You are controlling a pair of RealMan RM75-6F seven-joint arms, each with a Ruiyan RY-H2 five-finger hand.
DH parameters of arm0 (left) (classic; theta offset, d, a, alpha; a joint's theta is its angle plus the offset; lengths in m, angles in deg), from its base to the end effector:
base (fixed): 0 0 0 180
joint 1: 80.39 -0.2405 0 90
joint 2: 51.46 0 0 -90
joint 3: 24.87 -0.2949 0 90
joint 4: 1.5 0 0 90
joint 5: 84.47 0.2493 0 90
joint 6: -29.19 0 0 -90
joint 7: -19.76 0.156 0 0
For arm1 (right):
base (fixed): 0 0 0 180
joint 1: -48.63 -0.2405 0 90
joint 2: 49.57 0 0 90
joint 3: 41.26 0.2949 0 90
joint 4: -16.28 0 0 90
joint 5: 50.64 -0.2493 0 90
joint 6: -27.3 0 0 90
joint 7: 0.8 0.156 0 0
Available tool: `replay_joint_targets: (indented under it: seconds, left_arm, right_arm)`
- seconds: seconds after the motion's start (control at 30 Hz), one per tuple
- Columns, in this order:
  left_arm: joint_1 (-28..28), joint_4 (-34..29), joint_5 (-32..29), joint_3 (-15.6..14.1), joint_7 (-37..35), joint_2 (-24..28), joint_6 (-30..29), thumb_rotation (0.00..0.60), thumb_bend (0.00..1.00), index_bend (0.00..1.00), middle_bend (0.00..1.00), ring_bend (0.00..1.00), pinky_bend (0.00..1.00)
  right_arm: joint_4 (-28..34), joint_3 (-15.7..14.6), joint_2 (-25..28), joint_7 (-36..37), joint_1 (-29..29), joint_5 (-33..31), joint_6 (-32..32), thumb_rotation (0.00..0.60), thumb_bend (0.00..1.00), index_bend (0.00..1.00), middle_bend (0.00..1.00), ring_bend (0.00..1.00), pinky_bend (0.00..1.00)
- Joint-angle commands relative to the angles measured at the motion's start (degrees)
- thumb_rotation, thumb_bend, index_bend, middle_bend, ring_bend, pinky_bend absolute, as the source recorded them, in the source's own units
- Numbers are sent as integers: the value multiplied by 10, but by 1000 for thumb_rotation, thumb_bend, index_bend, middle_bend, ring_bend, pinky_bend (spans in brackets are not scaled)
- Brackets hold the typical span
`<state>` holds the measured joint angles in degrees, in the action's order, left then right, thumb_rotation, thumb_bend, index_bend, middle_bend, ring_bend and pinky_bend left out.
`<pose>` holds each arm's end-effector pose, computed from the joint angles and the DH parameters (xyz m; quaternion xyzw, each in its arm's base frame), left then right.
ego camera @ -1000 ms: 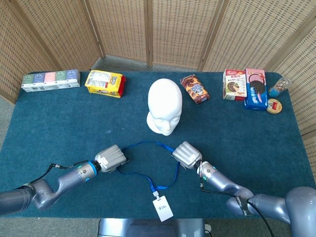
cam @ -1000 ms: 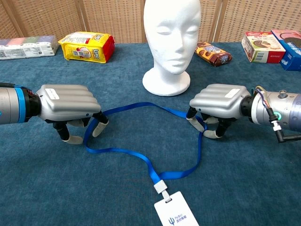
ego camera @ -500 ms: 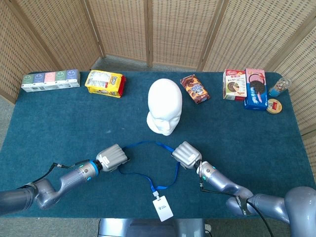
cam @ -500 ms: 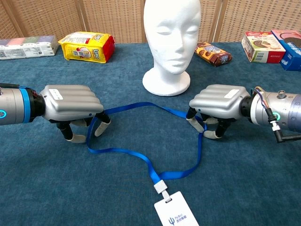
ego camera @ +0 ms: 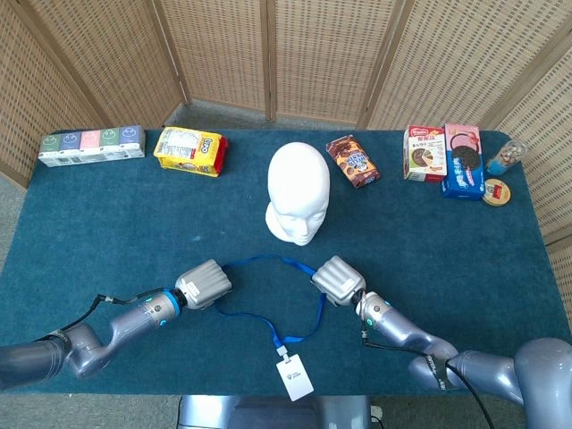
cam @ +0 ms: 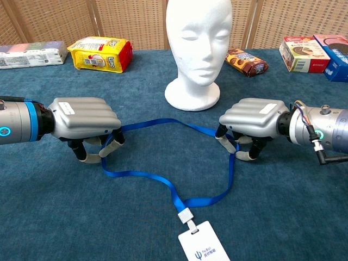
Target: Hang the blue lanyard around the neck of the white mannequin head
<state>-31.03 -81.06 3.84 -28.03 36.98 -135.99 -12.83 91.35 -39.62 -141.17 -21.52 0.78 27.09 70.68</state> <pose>-0.1946 0.3564 -0.0869 -0.9214 -0.1530 -0.2248 0.2777 -0.1840 -0.3739 -0.1123 0.8809 -0.2262 0.2563 0.3275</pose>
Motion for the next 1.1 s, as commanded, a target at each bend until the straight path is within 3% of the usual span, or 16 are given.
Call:
replay_joint_targets:
  seconds: [0.03,0.73,1.1]
  left_arm:
    - [0,1,-3,0,2,0,1,600,353,640,1000,1000,902]
    - [6,5,-16,4,9,0,7,600,464,640,1000,1000,902]
    - [-7,-6,-18,6,4,13,-22,600,494,640,1000,1000,902]
  right_arm:
    - [-2,2,-1,3,0,0,1,600,448,673,1000,1000,1000]
    - [-2,3,1,6,2,-3,3,600,451,682,1000,1000,1000]
    - [19,6,15,11,10,4,24,600,455,691,1000,1000,1000]
